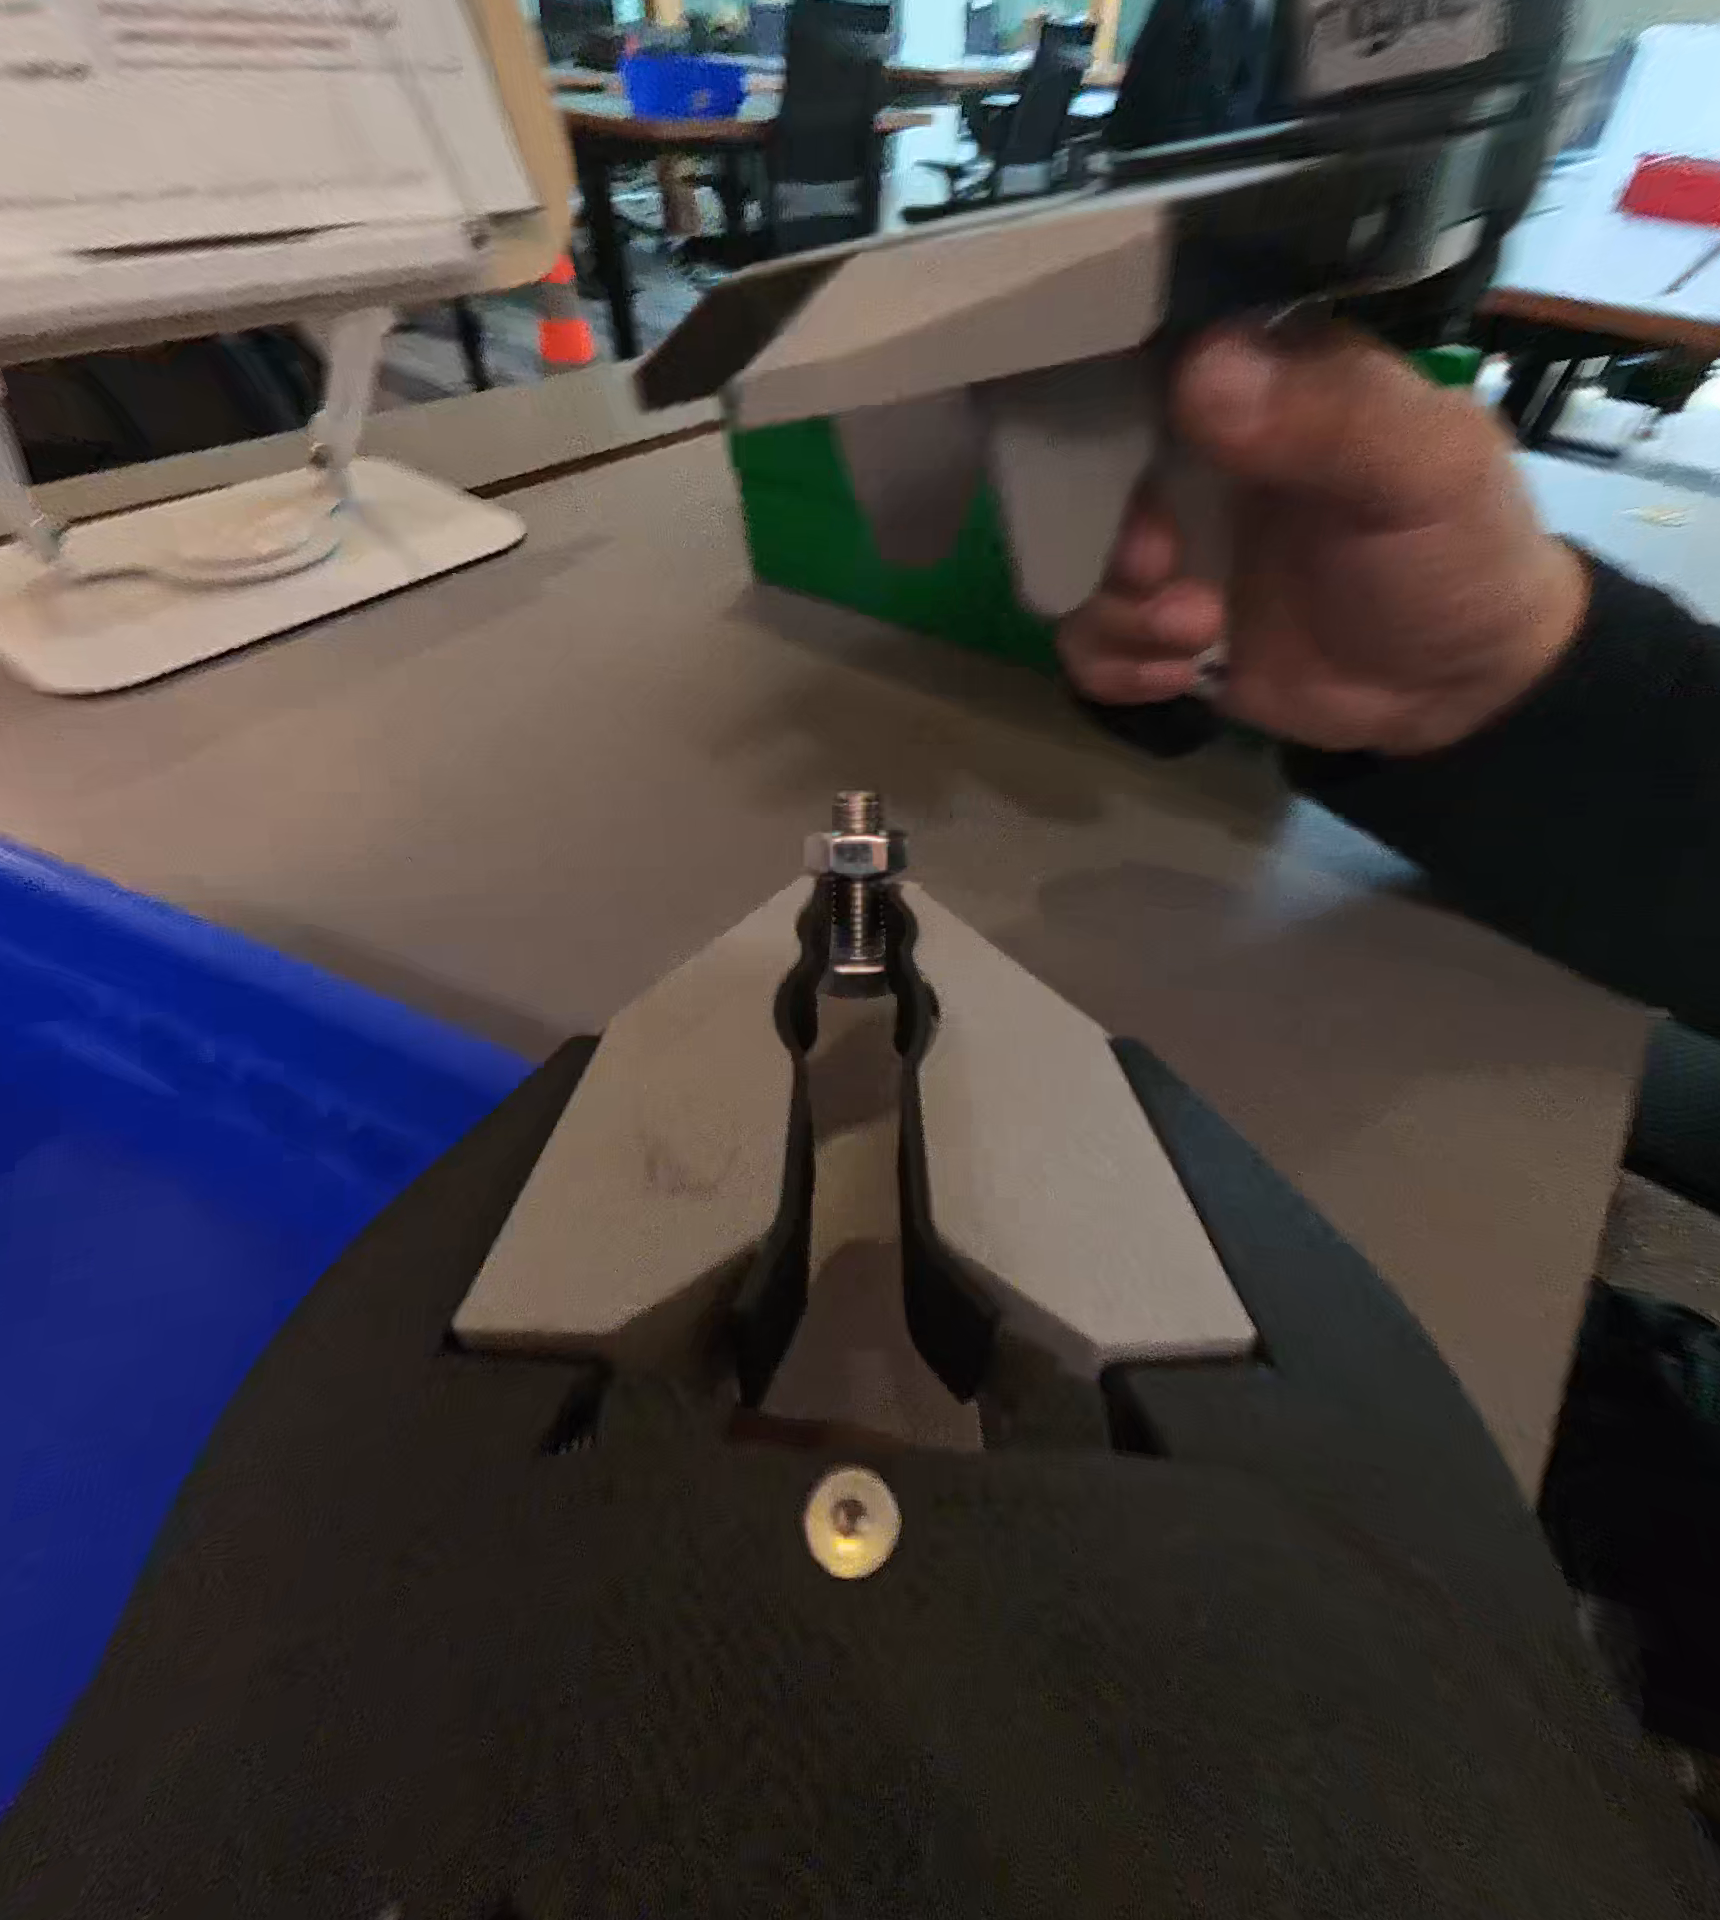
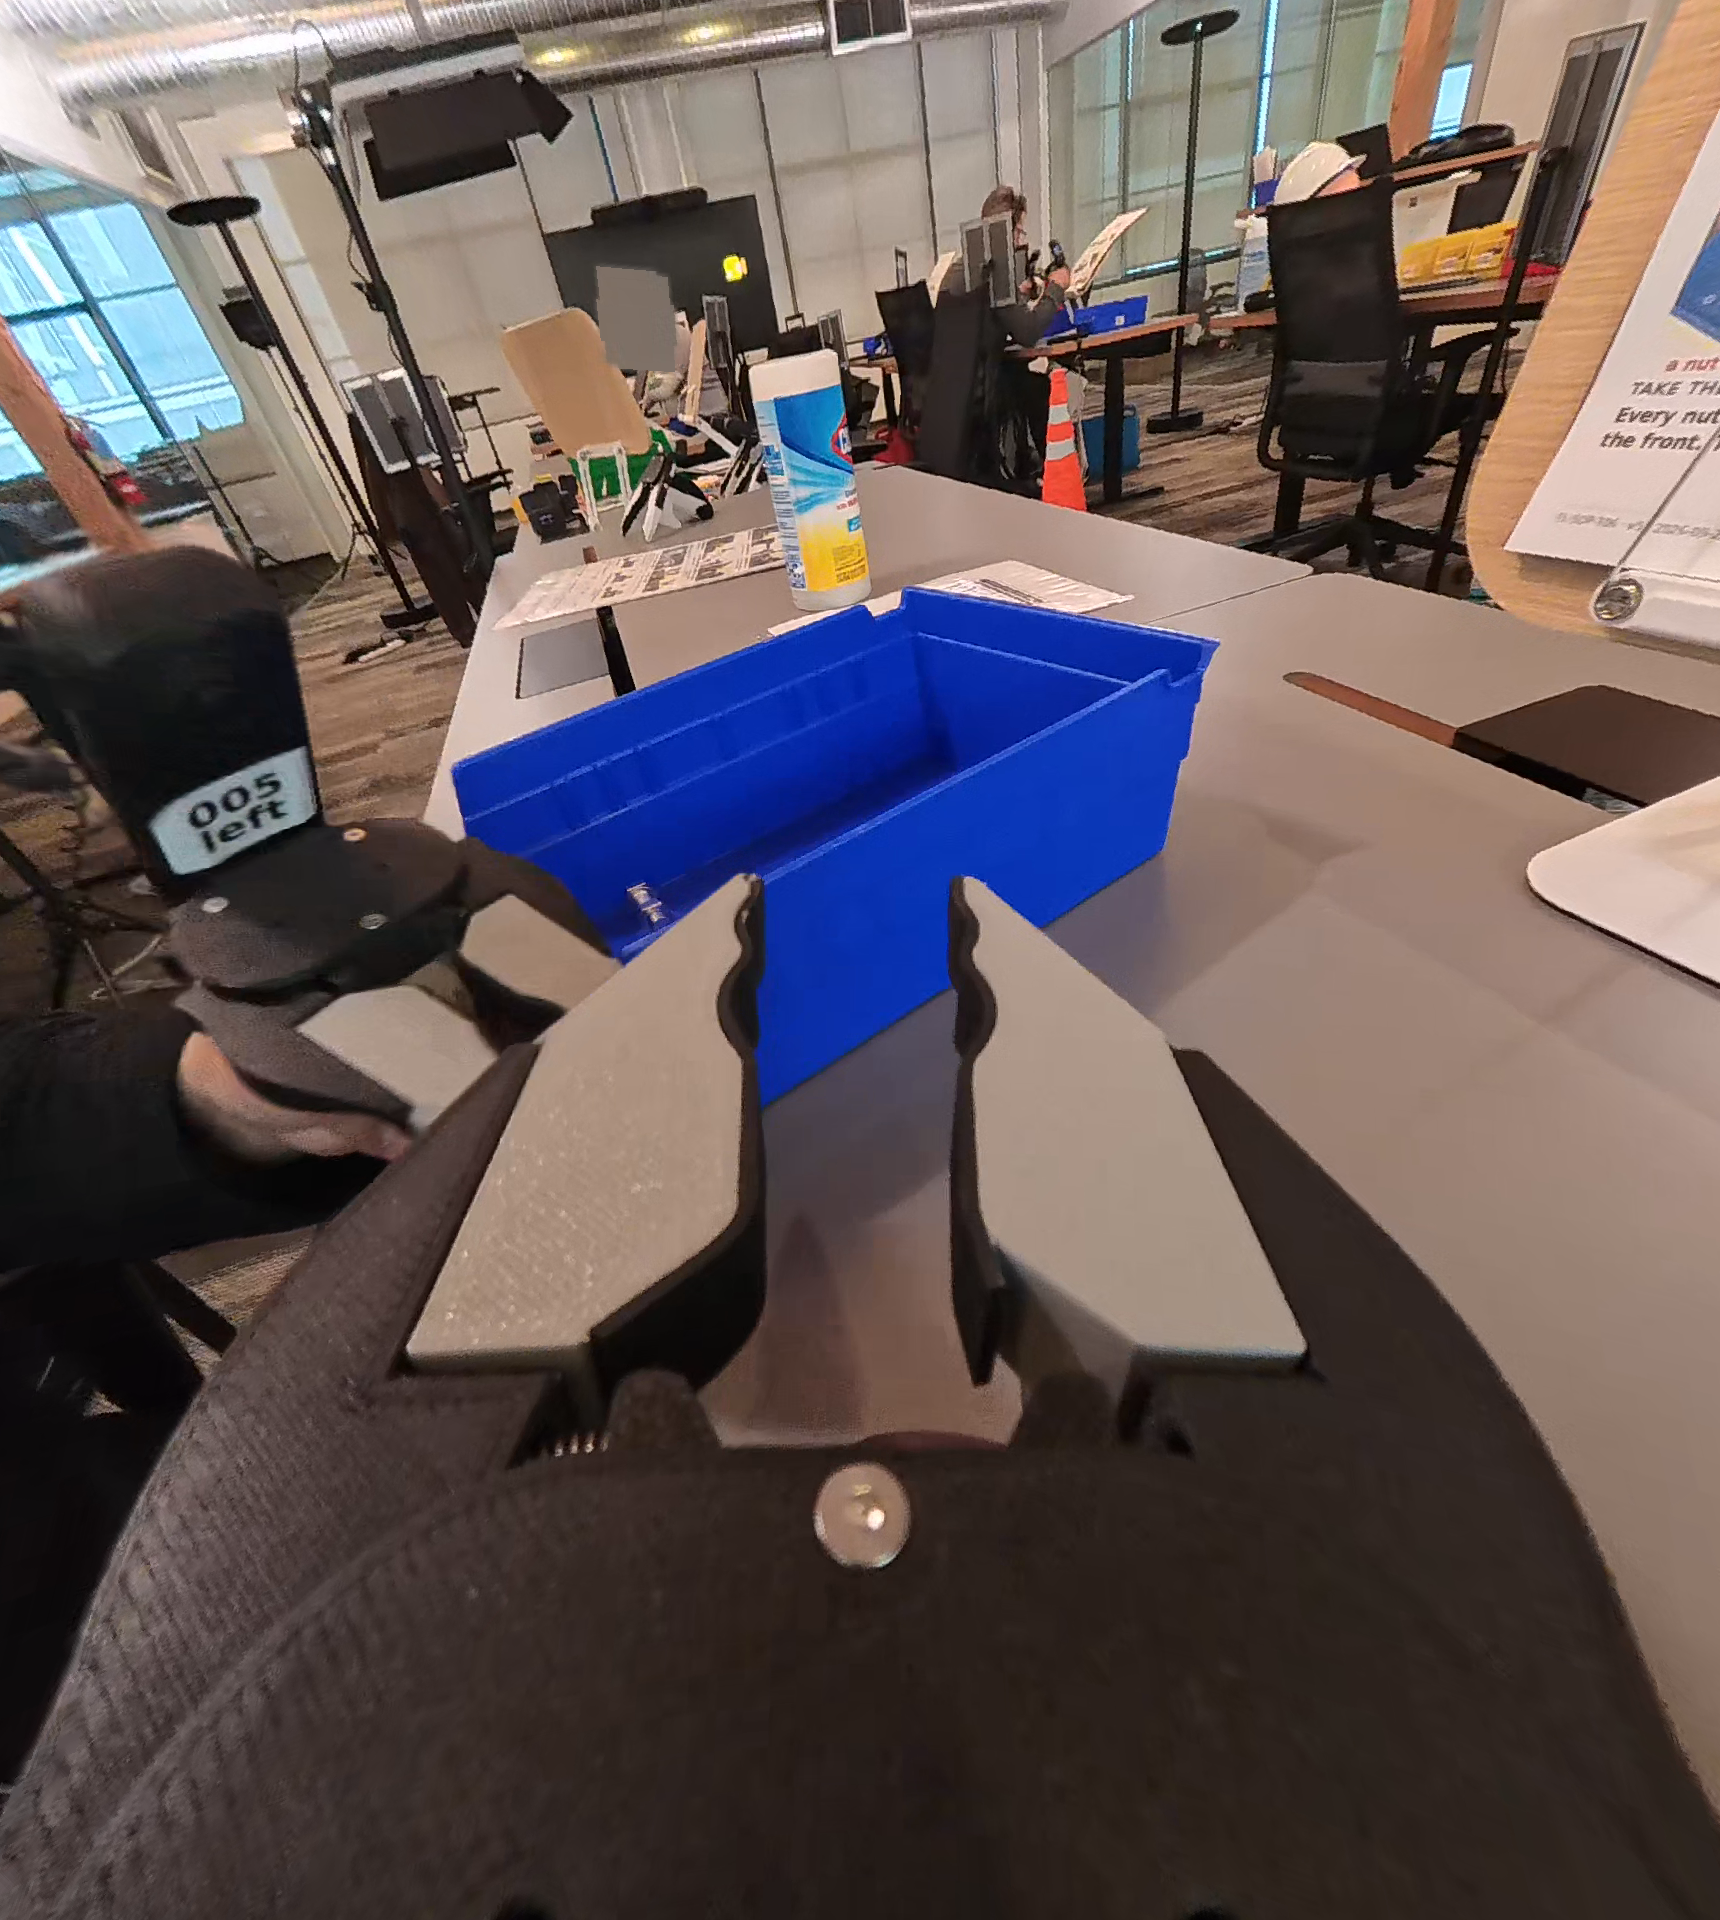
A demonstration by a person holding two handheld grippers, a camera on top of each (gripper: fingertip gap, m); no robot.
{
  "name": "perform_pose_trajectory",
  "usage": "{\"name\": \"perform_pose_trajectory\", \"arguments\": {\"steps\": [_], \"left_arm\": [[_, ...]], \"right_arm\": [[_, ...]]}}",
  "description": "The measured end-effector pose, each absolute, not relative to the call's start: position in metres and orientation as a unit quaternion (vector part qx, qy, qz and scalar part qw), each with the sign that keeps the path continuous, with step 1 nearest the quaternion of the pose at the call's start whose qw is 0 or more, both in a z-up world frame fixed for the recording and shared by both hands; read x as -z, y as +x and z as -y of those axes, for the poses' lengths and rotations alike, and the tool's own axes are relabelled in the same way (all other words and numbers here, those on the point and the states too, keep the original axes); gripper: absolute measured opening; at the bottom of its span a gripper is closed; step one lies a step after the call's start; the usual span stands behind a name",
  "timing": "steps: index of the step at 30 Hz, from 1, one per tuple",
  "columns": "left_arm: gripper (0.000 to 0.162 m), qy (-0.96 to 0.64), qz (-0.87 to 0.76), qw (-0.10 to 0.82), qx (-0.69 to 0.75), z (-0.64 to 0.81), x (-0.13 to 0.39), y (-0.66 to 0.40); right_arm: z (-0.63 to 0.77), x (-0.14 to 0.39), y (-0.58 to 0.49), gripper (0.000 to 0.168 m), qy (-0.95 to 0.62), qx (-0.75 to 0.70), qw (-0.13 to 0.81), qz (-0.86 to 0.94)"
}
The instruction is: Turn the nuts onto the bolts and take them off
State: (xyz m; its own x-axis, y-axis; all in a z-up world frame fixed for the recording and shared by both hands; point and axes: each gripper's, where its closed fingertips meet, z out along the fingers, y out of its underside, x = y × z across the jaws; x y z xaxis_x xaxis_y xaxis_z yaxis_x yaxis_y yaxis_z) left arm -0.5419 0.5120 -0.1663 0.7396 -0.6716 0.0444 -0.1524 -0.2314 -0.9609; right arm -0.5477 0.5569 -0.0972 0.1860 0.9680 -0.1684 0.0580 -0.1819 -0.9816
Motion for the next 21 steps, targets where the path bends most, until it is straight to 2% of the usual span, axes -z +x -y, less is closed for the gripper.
{"name": "perform_pose_trajectory", "arguments": {"steps": [13, 21], "left_arm": [[0.007, -0.786, -0.198, 0.572, 0.129, -0.513, 0.179, -0.643], [0.007, -0.711, -0.22, 0.623, 0.243, -0.511, 0.129, -0.595]], "right_arm": [[-0.565, 0.092, -0.539, 0.032, -0.61, -0.487, 0.48, 0.401], [-0.562, 0.096, -0.545, 0.033, -0.609, -0.482, 0.476, 0.413]]}}
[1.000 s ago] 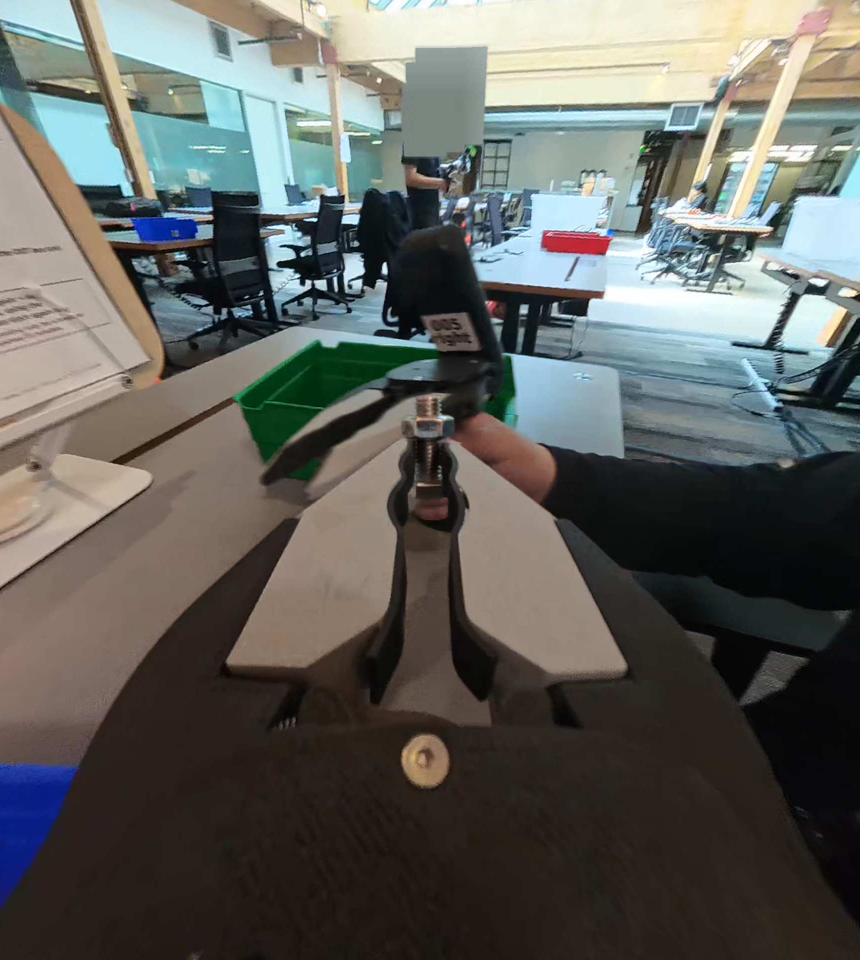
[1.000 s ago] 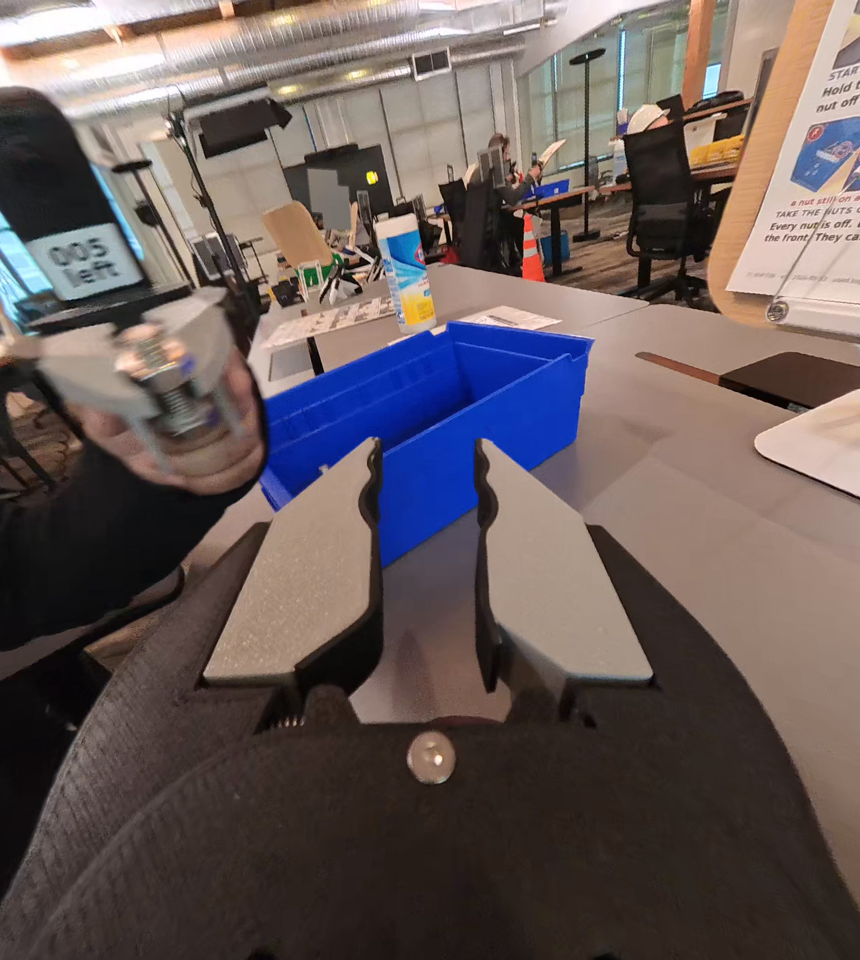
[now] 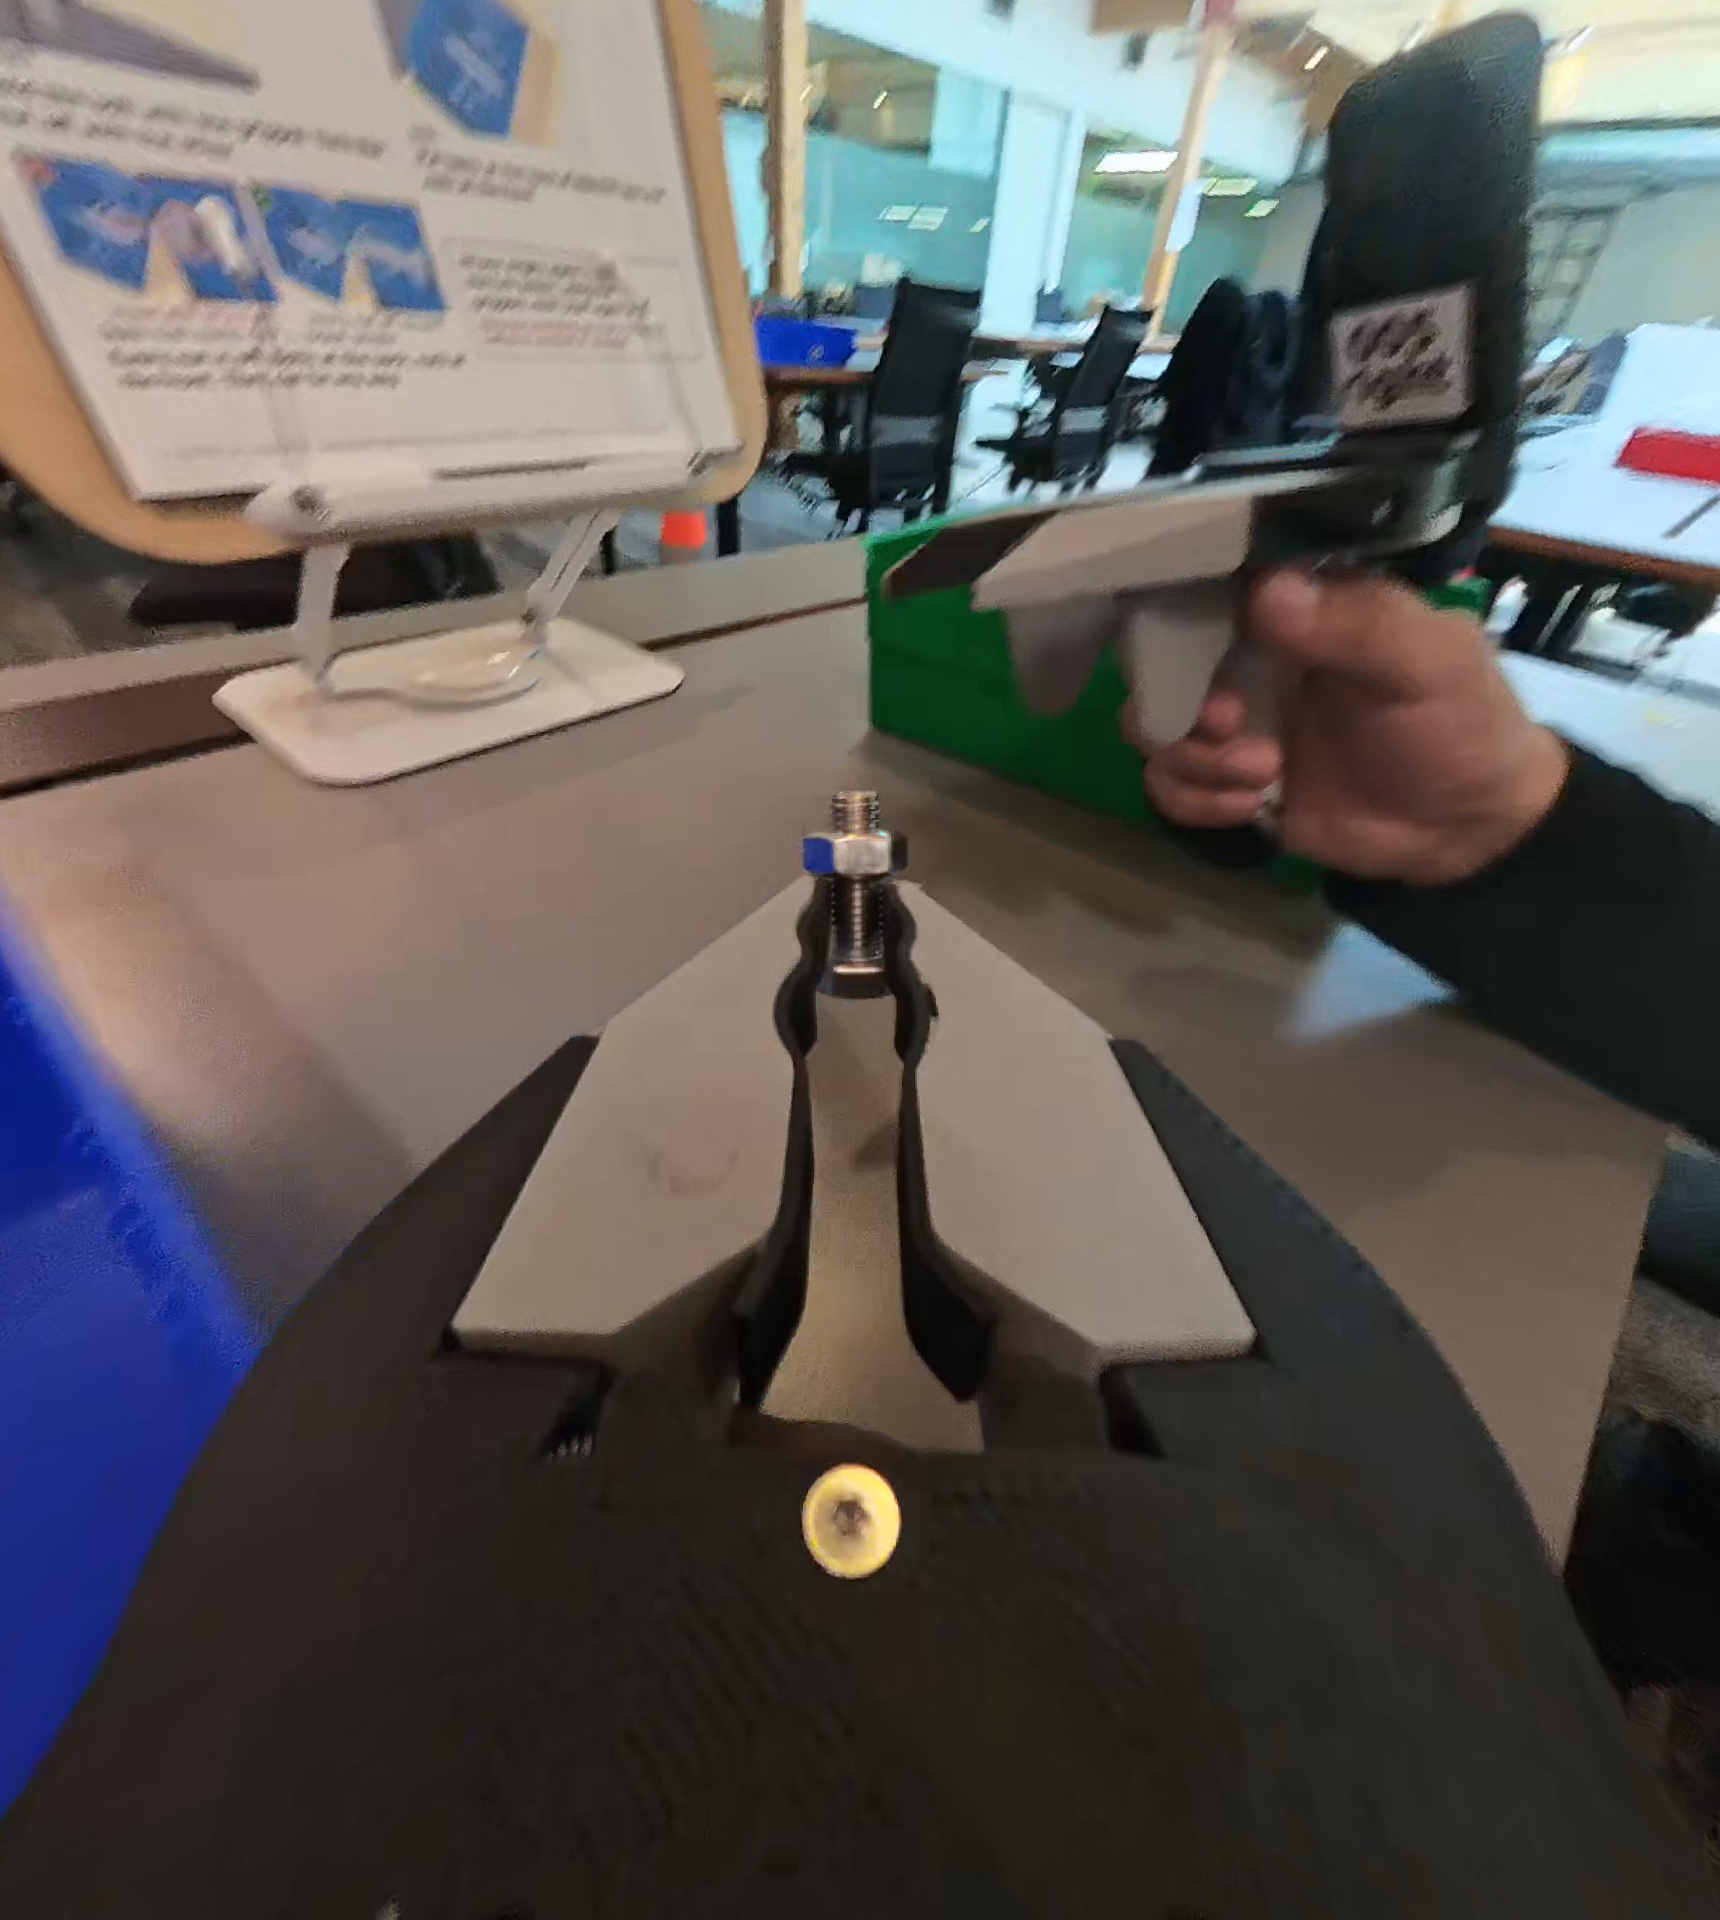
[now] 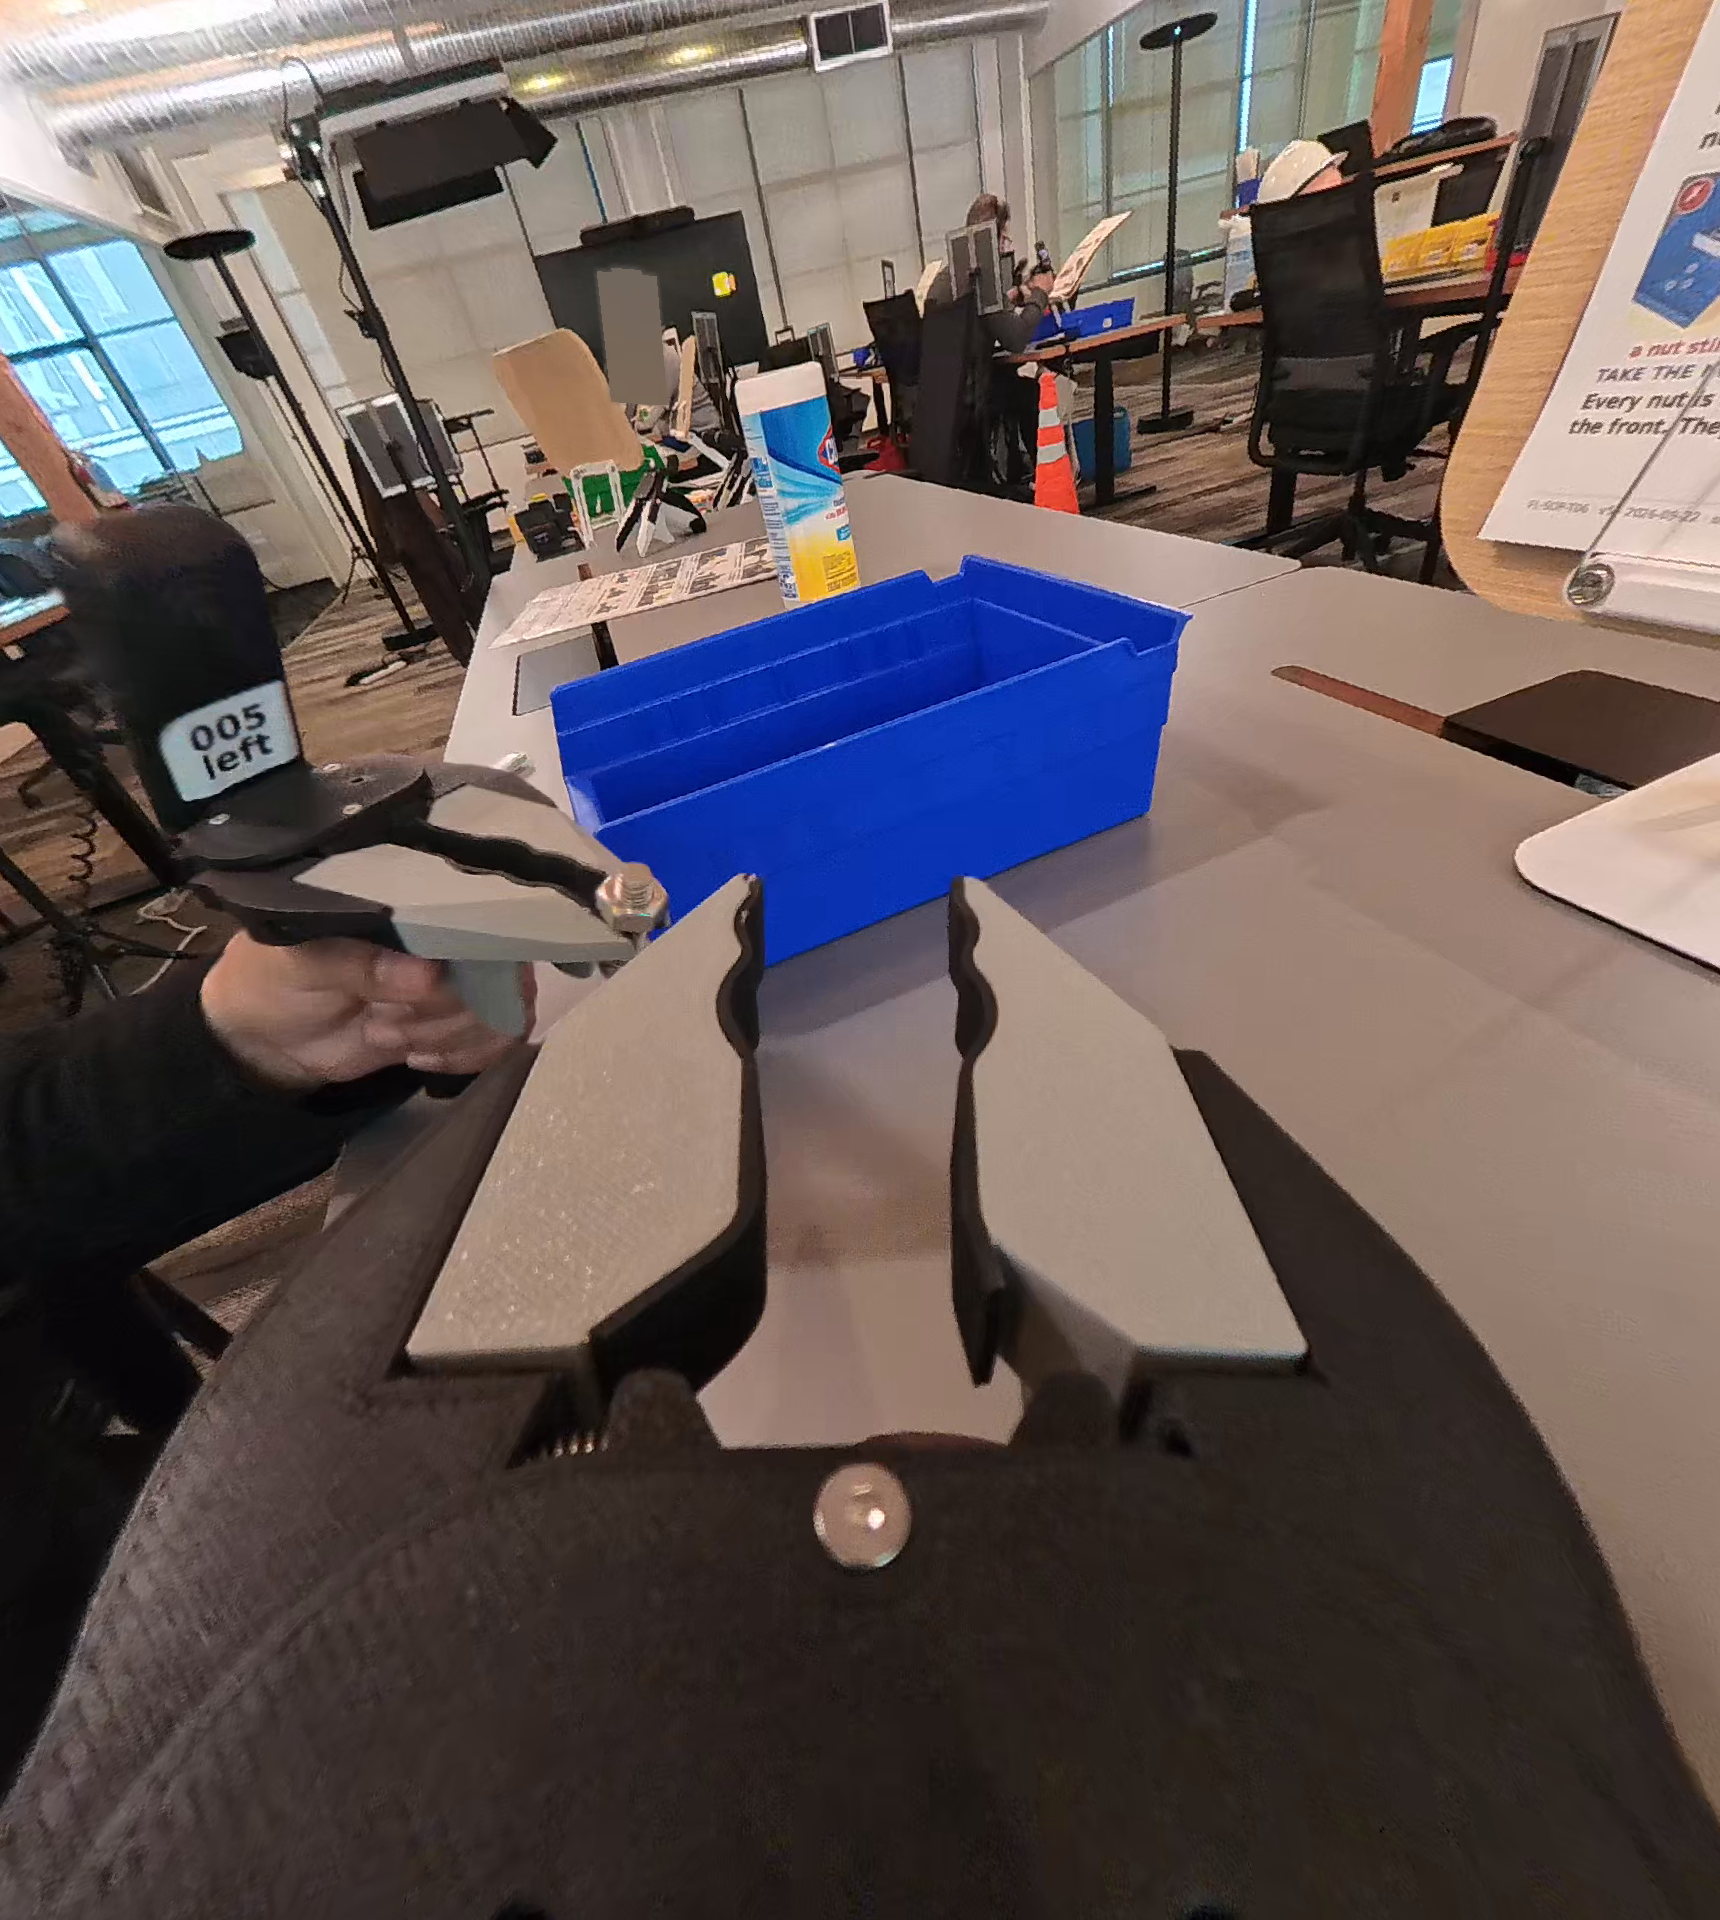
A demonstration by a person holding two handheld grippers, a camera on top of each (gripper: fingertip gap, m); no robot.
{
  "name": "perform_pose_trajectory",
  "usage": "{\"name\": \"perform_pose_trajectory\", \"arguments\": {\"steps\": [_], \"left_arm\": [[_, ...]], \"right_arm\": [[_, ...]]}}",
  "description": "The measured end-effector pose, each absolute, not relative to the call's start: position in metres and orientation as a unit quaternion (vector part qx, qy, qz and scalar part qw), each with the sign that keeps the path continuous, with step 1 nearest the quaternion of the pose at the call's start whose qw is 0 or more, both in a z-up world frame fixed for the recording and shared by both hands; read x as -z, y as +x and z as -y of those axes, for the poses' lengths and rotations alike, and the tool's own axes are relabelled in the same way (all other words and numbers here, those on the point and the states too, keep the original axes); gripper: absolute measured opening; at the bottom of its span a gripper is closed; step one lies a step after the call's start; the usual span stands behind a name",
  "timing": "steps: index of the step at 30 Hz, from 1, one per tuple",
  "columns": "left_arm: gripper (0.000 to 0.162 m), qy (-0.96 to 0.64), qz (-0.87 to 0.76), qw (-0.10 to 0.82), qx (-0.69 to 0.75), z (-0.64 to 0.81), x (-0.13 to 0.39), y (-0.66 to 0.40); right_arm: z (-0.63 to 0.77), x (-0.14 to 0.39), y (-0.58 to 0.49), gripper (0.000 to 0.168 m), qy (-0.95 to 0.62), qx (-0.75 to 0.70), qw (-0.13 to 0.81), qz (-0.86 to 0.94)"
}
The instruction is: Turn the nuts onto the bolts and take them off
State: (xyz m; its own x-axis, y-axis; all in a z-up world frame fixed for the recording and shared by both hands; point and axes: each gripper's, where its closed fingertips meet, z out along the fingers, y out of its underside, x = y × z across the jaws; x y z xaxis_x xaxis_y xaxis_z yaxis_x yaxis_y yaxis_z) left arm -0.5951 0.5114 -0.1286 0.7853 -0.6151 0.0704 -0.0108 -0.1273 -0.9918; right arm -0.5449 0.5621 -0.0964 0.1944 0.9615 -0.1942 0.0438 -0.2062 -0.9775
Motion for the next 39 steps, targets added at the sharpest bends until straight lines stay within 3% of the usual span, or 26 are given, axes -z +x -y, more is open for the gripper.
{"name": "perform_pose_trajectory", "arguments": {"steps": [6, 13, 26, 31, 34, 37, 39], "left_arm": [[0.006, -0.636, -0.237, 0.681, 0.275, -0.557, 0.09, -0.551], [0.007, -0.599, -0.221, 0.618, 0.459, -0.589, 0.077, -0.527], [0.007, -0.596, -0.21, 0.609, 0.479, -0.577, 0.083, -0.537], [0.007, -0.595, -0.211, 0.605, 0.485, -0.576, 0.083, -0.536], [0.007, -0.597, -0.212, 0.604, 0.483, -0.576, 0.084, -0.535], [0.007, -0.597, -0.217, 0.602, 0.484, -0.575, 0.086, -0.533], [0.007, -0.596, -0.218, 0.598, 0.49, -0.574, 0.086, -0.531]], "right_arm": [[-0.582, 0.085, -0.527, 0.034, -0.615, -0.438, 0.535, 0.379], [-0.593, 0.09, -0.52, 0.034, -0.628, -0.42, 0.539, 0.372], [-0.566, 0.105, -0.553, 0.03, -0.596, -0.411, 0.535, 0.435], [-0.567, 0.098, -0.548, 0.014, -0.586, -0.41, 0.552, 0.428], [-0.567, 0.097, -0.547, 0.014, -0.586, -0.428, 0.544, 0.421], [-0.567, 0.1, -0.549, 0.025, -0.593, -0.445, 0.526, 0.418], [-0.568, 0.101, -0.549, 0.018, -0.595, -0.442, 0.526, 0.417]]}}
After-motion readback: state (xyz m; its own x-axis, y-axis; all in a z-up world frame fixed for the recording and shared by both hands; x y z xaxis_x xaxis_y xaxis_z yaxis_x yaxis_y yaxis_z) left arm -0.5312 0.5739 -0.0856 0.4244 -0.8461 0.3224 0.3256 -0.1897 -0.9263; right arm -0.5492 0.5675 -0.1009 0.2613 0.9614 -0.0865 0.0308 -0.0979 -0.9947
